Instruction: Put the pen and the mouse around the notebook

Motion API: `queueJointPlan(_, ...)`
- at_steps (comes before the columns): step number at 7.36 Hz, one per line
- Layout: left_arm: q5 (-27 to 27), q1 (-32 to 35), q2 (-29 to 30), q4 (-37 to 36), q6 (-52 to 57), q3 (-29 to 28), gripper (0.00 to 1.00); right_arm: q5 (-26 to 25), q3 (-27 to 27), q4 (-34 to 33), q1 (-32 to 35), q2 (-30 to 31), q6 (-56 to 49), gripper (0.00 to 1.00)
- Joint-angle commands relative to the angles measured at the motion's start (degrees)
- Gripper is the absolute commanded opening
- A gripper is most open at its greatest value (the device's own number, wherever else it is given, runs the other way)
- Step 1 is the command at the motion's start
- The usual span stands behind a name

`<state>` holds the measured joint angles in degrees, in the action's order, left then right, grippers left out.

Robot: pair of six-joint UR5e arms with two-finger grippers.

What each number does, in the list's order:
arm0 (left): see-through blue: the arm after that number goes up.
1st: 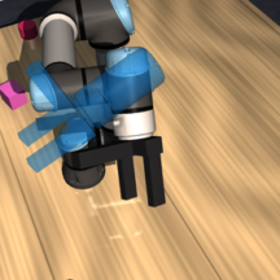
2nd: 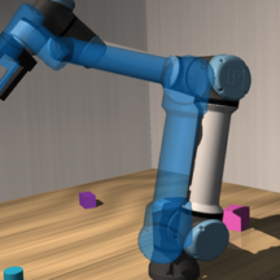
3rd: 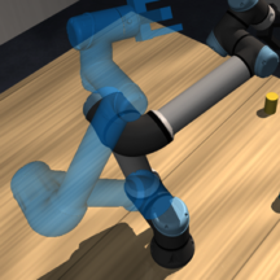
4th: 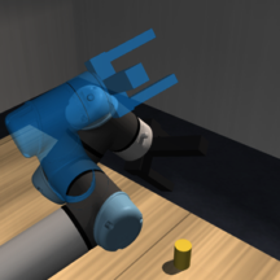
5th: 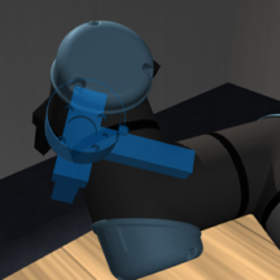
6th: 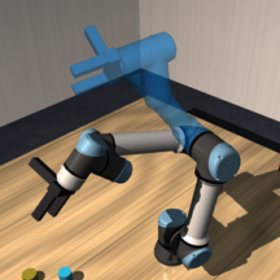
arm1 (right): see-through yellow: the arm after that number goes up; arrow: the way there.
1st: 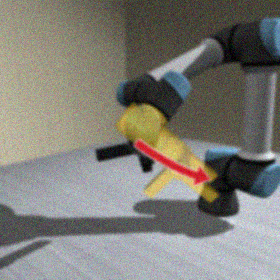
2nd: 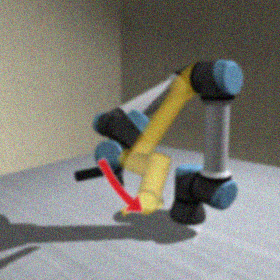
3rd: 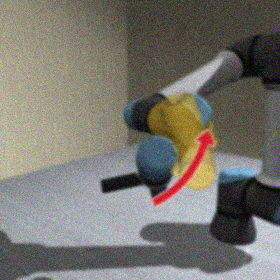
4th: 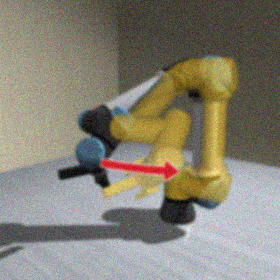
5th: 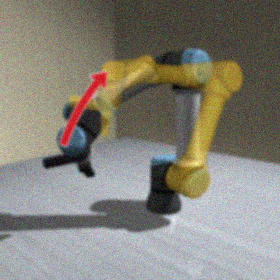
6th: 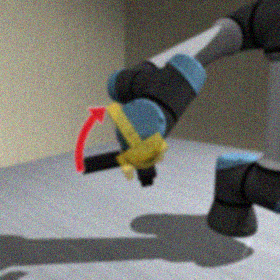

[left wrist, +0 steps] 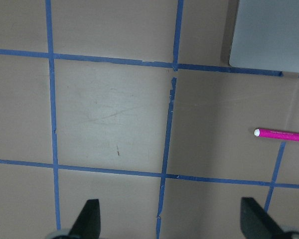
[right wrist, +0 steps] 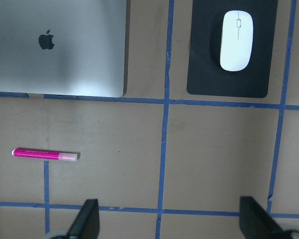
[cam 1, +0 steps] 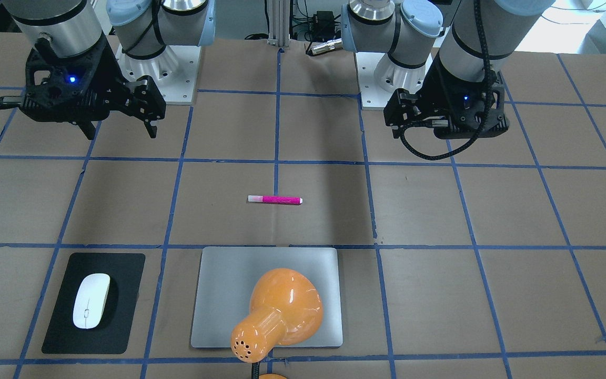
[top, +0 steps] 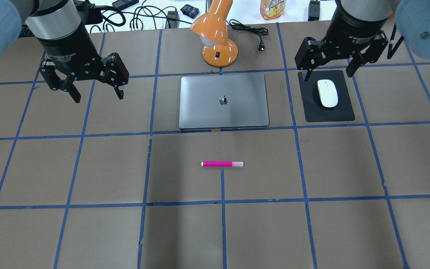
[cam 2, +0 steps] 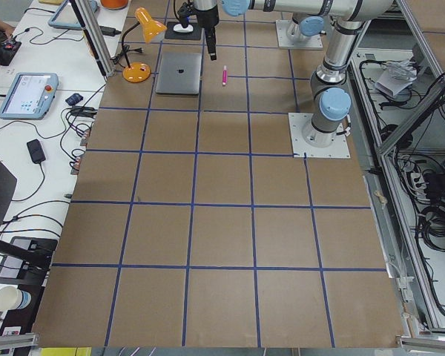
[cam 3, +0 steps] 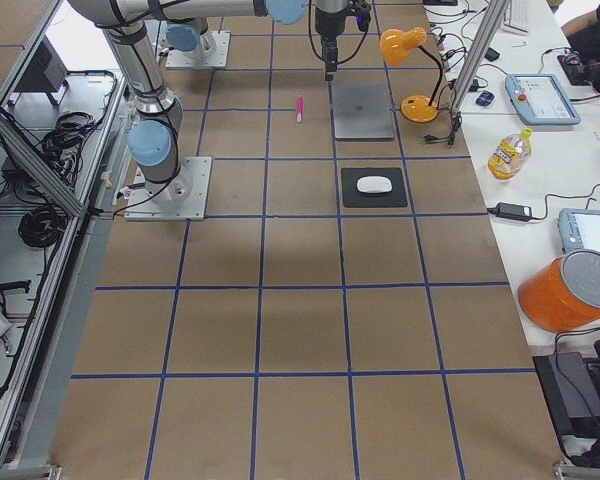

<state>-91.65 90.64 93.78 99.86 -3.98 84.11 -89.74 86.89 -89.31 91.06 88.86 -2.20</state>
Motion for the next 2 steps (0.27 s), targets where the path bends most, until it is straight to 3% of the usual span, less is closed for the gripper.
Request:
queueJointPlan(1,0.1,0.1,0.2,-1.2,0.1,0.2,1.0,0.0,0.1,-0.1,0.0,0.0,0.0,1.0)
queueJointPlan(2,0.1,0.1,0.1,-1.7,0.2,0.1,1.0,0.0,0.1,-0.1,0.0,0.0,0.0,1.0)
